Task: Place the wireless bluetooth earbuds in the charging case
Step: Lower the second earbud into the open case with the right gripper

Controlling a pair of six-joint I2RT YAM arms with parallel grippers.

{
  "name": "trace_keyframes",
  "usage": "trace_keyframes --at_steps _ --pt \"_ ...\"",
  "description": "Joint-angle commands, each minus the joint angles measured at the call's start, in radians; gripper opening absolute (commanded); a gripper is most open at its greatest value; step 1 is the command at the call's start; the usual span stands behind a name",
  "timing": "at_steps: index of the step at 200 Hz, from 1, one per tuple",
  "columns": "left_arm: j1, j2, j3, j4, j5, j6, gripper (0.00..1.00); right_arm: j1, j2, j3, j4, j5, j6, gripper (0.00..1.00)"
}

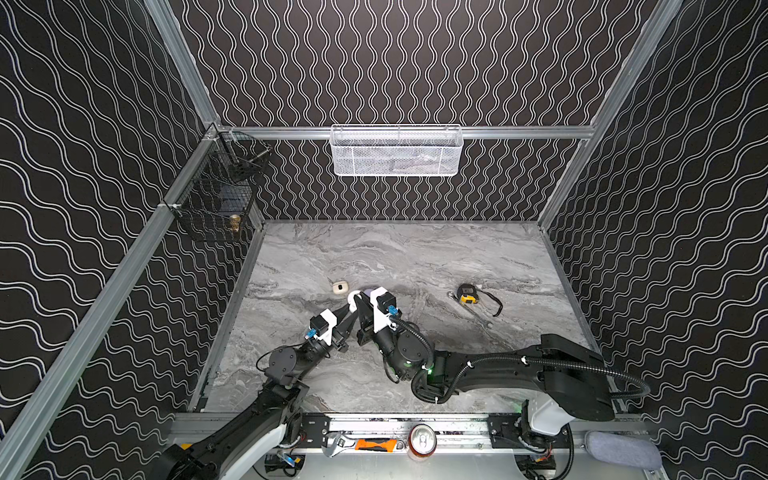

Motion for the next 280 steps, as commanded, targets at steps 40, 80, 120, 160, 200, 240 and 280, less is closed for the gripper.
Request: trace_keyframes --at_steps 40,80,120,160,200,240,280 --pt "-0.003 -0.012 0.007 0.051 -0.014 0.021 0.00 0.015 -0.013 -0.020 -0.011 0.038 -0.012 0.00" --pt "-0.003 -0.012 0.006 0.055 -0.014 0.022 0.00 0.020 0.001 0.007 -0.052 0.034 -0.001 0.00" --pt "-0.005 -0.011 0.002 0.062 -0.008 0.024 0.00 0.030 0.038 0.044 -0.077 0.021 0.019 0.00" --pt "-0.005 -0.018 0.004 0.048 -0.019 0.025 0.00 0.038 0.031 0.029 -0.065 0.062 0.025 0.00" --pt "-0.007 -0.034 0.010 0.013 -0.042 0.028 0.00 0.055 0.016 0.020 -0.089 0.051 0.049 0.00" --pt "-0.010 -0.041 0.008 0.010 -0.039 0.033 0.00 0.065 0.040 0.060 -0.157 0.049 0.116 0.00" --pt "-0.012 -0.036 0.003 0.041 -0.020 0.037 0.00 0.066 0.074 0.133 -0.226 0.064 0.145 0.01"
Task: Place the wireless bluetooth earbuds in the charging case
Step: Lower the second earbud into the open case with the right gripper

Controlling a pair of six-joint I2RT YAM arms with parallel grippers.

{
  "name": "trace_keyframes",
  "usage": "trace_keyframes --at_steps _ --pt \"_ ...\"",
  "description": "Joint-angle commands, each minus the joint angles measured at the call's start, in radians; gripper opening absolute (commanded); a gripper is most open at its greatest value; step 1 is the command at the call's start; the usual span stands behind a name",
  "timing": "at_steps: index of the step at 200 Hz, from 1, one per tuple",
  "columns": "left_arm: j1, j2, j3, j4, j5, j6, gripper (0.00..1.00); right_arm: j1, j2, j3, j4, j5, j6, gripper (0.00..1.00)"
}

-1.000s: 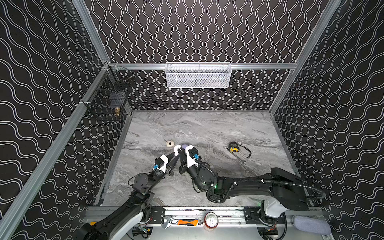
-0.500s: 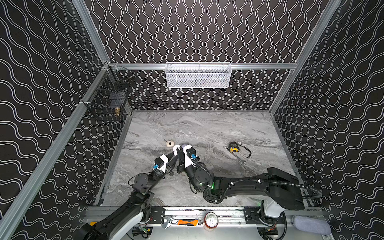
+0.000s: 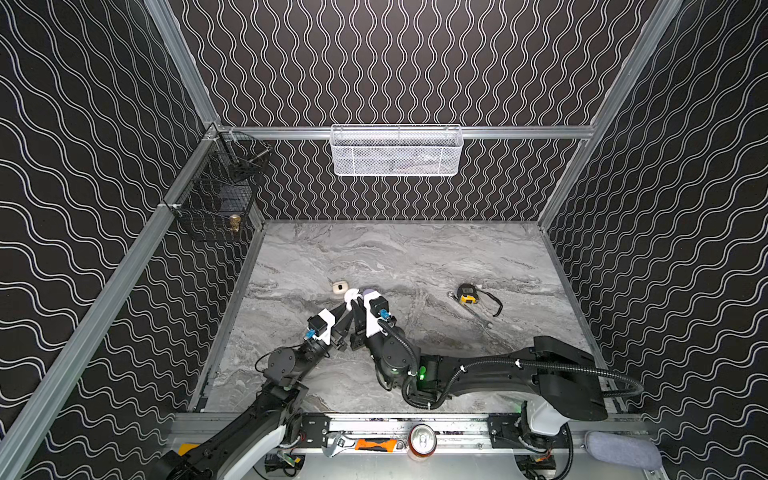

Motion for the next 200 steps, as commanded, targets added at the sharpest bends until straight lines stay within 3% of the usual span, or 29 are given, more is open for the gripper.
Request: trace_keyframes --at_steps 1,90,146,200 --pt "-0.003 0.001 0.002 0.077 0.036 0.011 0.00 0.010 0.023 0.038 -0.096 -0.080 0.058 0.01" --pt "-0.010 -0.001 0.000 0.078 0.025 0.014 0.00 0.007 -0.017 0.060 -0.180 -0.096 0.115 0.14" --pt "-0.010 -0.002 0.002 0.071 0.028 0.016 0.00 0.007 -0.056 0.059 -0.208 -0.121 0.127 0.33" --pt "-0.010 0.001 0.002 0.073 0.024 0.012 0.00 0.007 -0.108 0.032 -0.210 -0.129 0.142 0.37"
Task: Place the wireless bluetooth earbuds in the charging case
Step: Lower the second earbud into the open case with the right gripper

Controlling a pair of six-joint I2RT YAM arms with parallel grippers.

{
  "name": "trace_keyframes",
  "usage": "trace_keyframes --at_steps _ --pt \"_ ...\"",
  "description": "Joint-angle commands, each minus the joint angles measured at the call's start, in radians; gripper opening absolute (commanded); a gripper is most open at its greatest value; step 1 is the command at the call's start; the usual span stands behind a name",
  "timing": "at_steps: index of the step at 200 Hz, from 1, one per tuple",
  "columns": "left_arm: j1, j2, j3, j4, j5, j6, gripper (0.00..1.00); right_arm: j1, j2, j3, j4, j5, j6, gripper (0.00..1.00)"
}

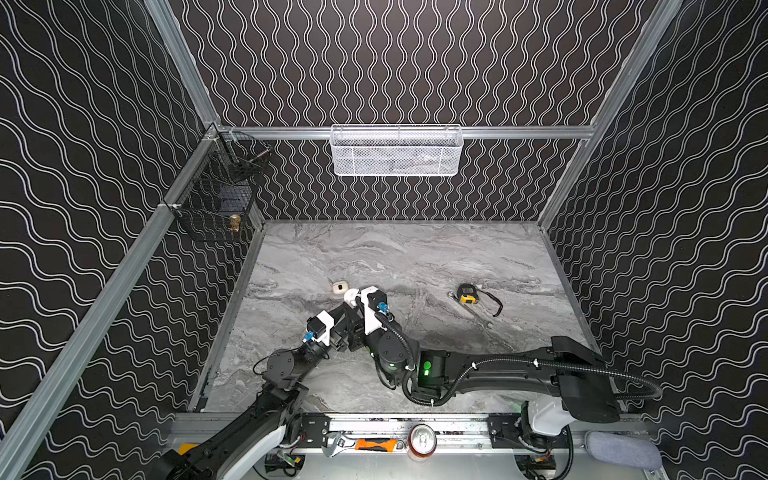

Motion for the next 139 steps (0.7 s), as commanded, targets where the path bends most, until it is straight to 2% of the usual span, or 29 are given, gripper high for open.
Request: trace_keyframes --at_steps 1,64,104,139 --pt "-0.002 -0.001 0.009 0.029 0.015 0.011 0.00 0.005 -0.031 -0.012 -0.003 -0.038 0.024 0.37" --pt "-0.002 0.013 0.005 0.050 0.018 0.010 0.00 0.005 -0.177 -0.100 -0.019 -0.036 0.017 0.35" --pt "-0.002 0.013 0.009 0.039 0.030 0.014 0.00 -0.013 -0.220 -0.091 -0.135 -0.064 0.029 0.22" --pt "-0.001 0.023 0.006 0.058 0.030 0.013 0.00 -0.033 -0.236 -0.126 -0.176 -0.060 0.067 0.14"
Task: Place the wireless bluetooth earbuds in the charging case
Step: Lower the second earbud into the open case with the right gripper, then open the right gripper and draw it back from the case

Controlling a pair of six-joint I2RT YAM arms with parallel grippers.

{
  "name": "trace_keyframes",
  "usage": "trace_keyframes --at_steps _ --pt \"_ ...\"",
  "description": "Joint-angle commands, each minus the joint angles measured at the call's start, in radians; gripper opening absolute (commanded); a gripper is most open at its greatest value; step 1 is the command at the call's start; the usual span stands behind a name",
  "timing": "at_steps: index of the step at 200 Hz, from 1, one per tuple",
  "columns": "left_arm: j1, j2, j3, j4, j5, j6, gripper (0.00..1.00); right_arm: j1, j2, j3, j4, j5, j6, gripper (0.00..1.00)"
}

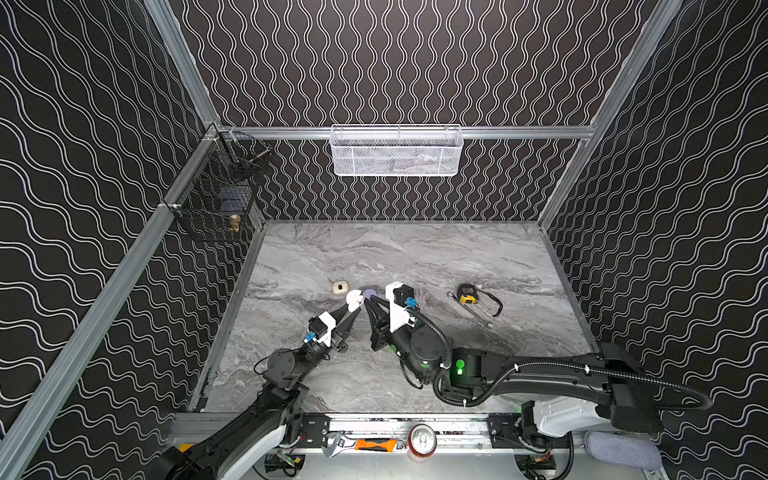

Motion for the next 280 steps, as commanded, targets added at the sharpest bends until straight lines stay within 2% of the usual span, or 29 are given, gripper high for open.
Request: trace_keyframes --at_steps 1,26,82,155,184,210,220,232,252,262,280 --pt "0.000 0.001 0.005 0.046 0.010 0.013 0.00 -0.010 -0.013 -0.020 -0.050 -0.001 0.045 0.14" --pt "0.000 0.000 0.008 0.042 0.014 0.014 0.00 -0.013 0.006 -0.020 -0.057 -0.037 0.052 0.09" --pt "0.000 -0.006 0.009 0.028 0.013 0.016 0.00 -0.012 0.070 0.027 -0.051 -0.104 0.050 0.07" --pt "0.000 -0.005 0.007 0.035 0.017 0.016 0.00 -0.015 0.112 0.083 -0.034 -0.108 0.036 0.07" --pt "0.000 0.010 0.010 0.041 0.028 0.014 0.00 -0.015 0.056 0.081 -0.051 -0.067 -0.006 0.08" --pt "0.000 0.041 0.016 0.074 0.080 0.015 0.00 -0.061 -0.051 0.087 -0.141 -0.030 -0.064 0.16" --pt "0.000 0.055 0.020 0.088 0.112 0.015 0.00 -0.130 -0.081 0.115 -0.254 -0.087 -0.044 0.22" --pt "0.000 0.075 0.028 0.107 0.157 0.015 0.00 -0.254 -0.100 0.164 -0.422 -0.224 0.008 0.26" --pt "0.000 0.119 0.033 0.167 0.229 0.007 0.00 -0.441 -0.100 0.191 -0.553 -0.508 -0.009 0.47" --pt "0.000 0.147 0.037 0.206 0.269 0.000 0.00 -0.495 -0.076 0.216 -0.616 -0.594 -0.029 0.50" --pt "0.001 0.201 0.050 0.267 0.342 -0.018 0.00 -0.533 -0.032 0.247 -0.685 -0.661 -0.065 0.50"
